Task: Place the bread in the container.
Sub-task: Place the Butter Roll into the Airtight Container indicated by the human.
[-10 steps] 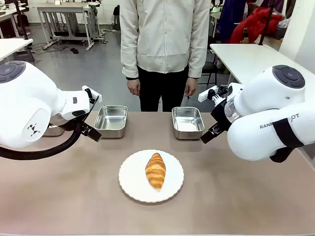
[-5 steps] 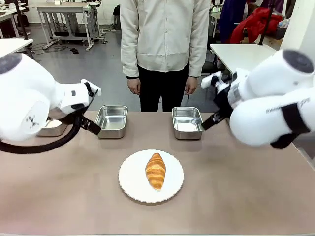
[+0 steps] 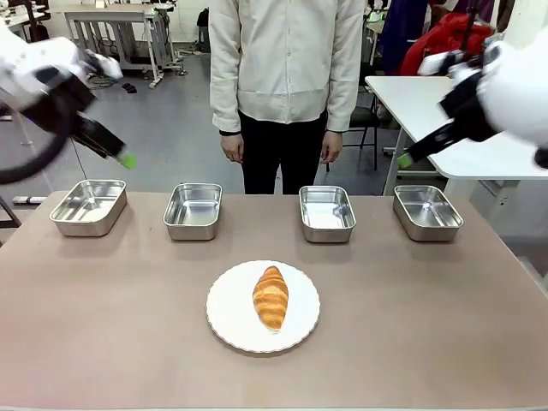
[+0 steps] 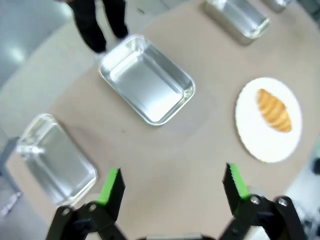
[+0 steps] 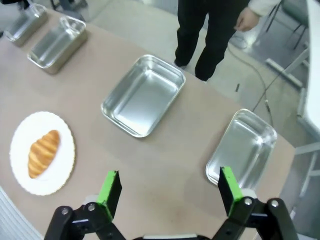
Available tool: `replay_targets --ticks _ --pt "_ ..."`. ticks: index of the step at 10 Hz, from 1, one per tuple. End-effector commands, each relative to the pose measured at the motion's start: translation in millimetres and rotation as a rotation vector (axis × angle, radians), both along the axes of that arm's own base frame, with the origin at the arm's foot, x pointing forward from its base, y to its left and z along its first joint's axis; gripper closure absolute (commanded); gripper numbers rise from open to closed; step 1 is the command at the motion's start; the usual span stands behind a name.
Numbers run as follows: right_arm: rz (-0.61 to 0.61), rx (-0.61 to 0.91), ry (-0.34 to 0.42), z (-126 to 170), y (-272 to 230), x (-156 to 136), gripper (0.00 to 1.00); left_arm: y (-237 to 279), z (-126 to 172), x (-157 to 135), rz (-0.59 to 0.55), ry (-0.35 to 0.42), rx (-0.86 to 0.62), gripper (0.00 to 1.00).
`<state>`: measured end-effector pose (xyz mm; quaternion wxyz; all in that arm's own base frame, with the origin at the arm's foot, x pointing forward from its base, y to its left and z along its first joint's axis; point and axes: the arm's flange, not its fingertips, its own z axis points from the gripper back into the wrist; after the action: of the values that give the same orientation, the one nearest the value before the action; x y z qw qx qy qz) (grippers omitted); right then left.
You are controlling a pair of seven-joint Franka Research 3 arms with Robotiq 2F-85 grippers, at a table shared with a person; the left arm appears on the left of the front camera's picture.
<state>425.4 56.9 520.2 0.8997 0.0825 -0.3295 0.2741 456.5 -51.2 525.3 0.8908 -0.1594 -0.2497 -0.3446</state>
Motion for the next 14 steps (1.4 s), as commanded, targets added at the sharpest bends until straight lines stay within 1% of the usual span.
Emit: replay_targets --ticks 1,2,4,5,6,9,10,11,12,13,14 --pt "0.075 0.091 0.021 5 -65 8 0.0 63 1 40 -0.135 0.063 -0.049 0.0" --pt "0.105 0.097 0.006 5 -93 6 0.0 97 6 45 -0.208 0.046 -0.139 0.0" --pt "0.116 0.115 -0.023 1 -126 -1 0.0 139 12 31 -0.224 -0.068 -0.12 0.0" --pt "0.076 0.103 -0.012 -4 -121 -3 0.0 138 9 20 -0.206 -0.089 -0.084 0.0" --pt "0.078 0.094 -0.009 3 -124 -6 0.0 138 11 25 -0.203 -0.029 -0.122 0.0" --pt "0.078 0.094 -0.009 3 -124 -6 0.0 138 11 25 -0.203 -0.029 -0.122 0.0" --pt "0.068 0.083 -0.007 2 -123 -7 0.0 142 10 25 -0.21 -0.035 -0.092 0.0" --pt "0.068 0.102 -0.01 17 -141 10 0.0 145 29 25 -0.245 -0.091 -0.114 0.0" --pt "0.073 0.127 -0.004 29 -156 25 0.0 152 43 28 -0.254 -0.146 -0.138 0.0" --pt "0.094 0.15 0.007 34 -169 39 0.0 167 50 36 -0.23 -0.17 -0.16 0.0" --pt "0.121 0.167 0.003 36 -180 46 0.0 181 53 41 -0.231 -0.193 -0.194 0.0"
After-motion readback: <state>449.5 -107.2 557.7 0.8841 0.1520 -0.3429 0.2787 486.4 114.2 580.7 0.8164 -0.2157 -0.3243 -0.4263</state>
